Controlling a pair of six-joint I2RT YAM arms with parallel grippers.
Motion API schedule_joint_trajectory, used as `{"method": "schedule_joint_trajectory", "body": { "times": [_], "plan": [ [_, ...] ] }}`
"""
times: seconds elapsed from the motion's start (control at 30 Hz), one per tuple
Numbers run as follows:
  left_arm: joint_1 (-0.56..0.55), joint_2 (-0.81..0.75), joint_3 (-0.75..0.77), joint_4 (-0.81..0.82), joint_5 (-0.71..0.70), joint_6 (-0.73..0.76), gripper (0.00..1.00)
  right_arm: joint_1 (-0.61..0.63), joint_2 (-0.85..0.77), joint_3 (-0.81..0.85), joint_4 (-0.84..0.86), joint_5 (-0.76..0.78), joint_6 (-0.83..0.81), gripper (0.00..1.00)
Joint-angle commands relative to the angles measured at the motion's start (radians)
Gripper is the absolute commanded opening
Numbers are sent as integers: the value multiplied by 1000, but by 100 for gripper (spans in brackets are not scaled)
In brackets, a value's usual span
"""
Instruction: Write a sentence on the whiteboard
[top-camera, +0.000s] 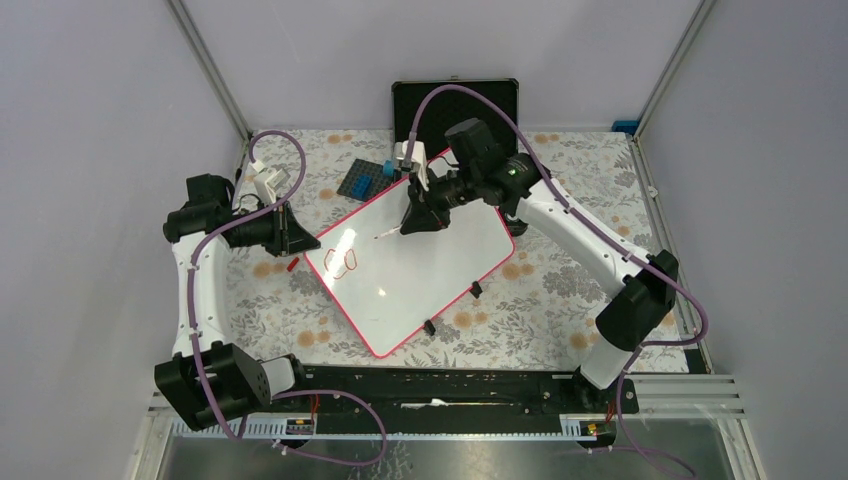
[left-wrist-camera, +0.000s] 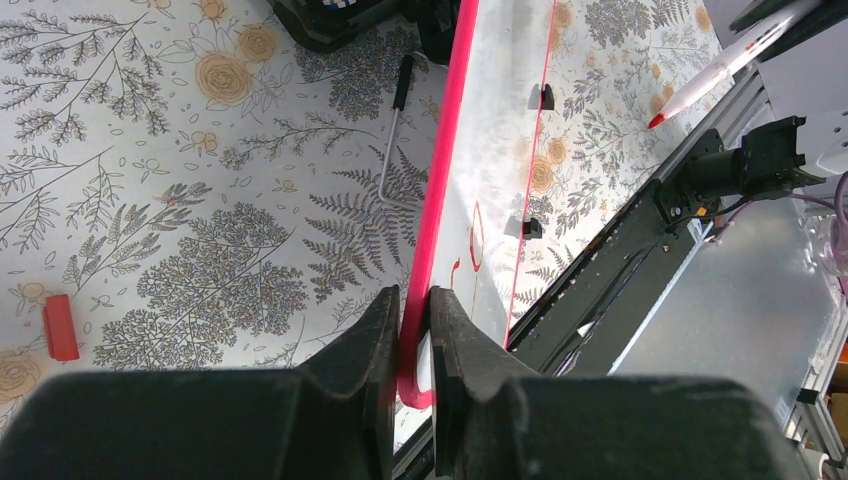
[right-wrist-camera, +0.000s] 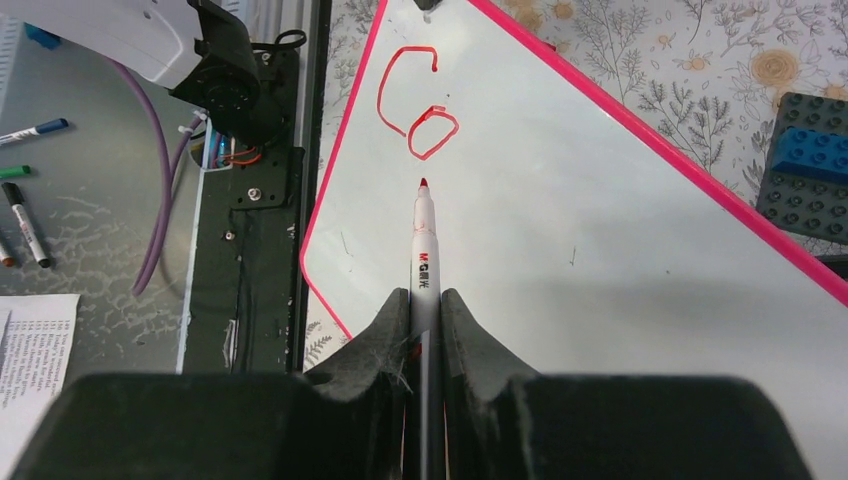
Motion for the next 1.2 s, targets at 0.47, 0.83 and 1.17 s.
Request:
{"method": "schedule_joint_trajectory", "body": {
  "times": [0.47, 0.83, 1.17],
  "plan": [
    [2, -3, -11, 14, 13, 26, 1, -4, -42, -43, -6, -4, 1, 0],
    [4, 5, -9, 14, 14, 25, 0, 91, -3, 14, 27, 103, -24, 0],
    [3, 6, -11, 14, 14, 26, 0, 147, 26, -2, 101, 238, -8, 0]
  ]
}}
